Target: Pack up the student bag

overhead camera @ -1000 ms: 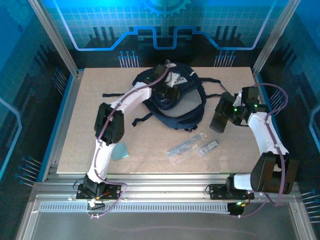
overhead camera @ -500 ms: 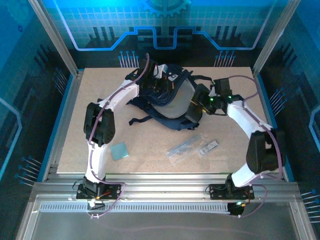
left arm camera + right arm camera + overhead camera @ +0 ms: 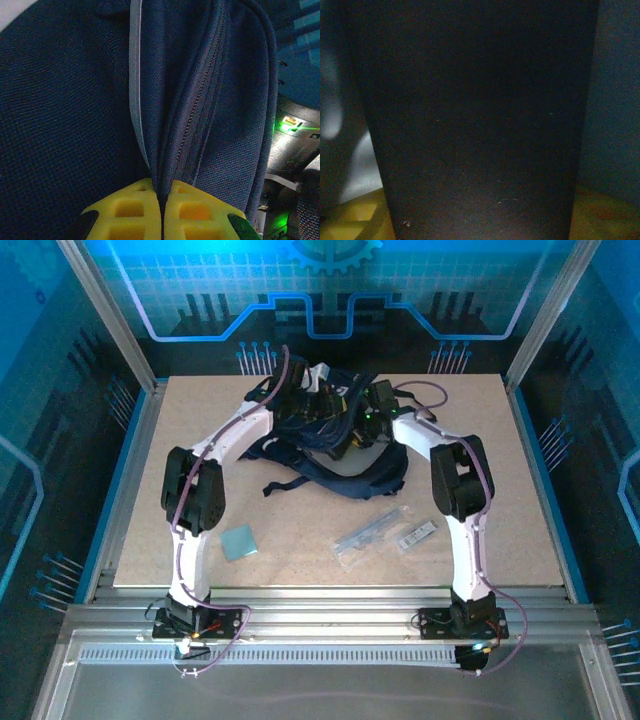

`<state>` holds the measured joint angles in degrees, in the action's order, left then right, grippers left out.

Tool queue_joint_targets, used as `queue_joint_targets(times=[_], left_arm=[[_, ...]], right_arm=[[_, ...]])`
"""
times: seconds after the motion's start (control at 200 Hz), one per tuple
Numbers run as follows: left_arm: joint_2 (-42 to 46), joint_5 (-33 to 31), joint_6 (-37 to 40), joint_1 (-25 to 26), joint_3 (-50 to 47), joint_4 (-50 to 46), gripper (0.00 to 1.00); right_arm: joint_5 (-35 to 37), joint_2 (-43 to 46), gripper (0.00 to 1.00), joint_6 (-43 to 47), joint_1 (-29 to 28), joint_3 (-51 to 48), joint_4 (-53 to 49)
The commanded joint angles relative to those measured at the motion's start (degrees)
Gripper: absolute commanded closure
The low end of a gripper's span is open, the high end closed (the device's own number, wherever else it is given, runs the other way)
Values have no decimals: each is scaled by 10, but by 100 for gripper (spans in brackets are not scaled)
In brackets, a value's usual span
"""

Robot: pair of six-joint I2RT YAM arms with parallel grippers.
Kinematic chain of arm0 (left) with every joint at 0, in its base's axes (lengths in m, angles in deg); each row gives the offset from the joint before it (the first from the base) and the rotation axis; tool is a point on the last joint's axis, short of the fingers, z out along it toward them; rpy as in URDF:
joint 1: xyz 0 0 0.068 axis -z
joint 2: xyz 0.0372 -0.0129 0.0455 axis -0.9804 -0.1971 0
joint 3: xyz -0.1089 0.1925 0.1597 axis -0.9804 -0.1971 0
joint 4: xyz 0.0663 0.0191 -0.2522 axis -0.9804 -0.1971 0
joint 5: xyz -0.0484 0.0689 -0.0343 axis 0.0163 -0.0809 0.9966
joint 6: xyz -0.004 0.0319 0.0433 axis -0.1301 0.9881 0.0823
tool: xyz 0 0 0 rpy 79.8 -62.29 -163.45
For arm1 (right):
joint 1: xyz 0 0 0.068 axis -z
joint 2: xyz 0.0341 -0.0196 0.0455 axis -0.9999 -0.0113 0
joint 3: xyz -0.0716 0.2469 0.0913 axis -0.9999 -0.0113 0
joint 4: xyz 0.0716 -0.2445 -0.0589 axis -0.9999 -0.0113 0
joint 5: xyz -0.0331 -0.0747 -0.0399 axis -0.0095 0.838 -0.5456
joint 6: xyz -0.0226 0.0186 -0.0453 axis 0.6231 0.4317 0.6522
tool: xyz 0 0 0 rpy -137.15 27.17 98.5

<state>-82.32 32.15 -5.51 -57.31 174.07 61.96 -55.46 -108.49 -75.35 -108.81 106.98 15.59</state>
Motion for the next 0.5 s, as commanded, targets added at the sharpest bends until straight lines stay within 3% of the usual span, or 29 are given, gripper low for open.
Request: queue_joint_targets(times=[0.0, 0.125, 0.245, 0.34, 0.495], left_arm=[[18, 48, -17, -3, 62, 34, 100], [12, 47, -13, -9, 88, 24, 100], [11, 44, -9, -17, 95, 22, 100], [9, 42, -8, -23, 94, 23, 100], [19, 45, -15, -25, 65, 43, 100]], right_arm=[[-27, -42, 40, -53, -24, 67, 33], [-82, -50, 17, -55, -21, 79, 86], [-68, 9, 10, -4, -14, 41, 59], [-55, 49, 13, 14, -5, -14, 62], [-75, 53, 35, 15, 9, -40, 94]])
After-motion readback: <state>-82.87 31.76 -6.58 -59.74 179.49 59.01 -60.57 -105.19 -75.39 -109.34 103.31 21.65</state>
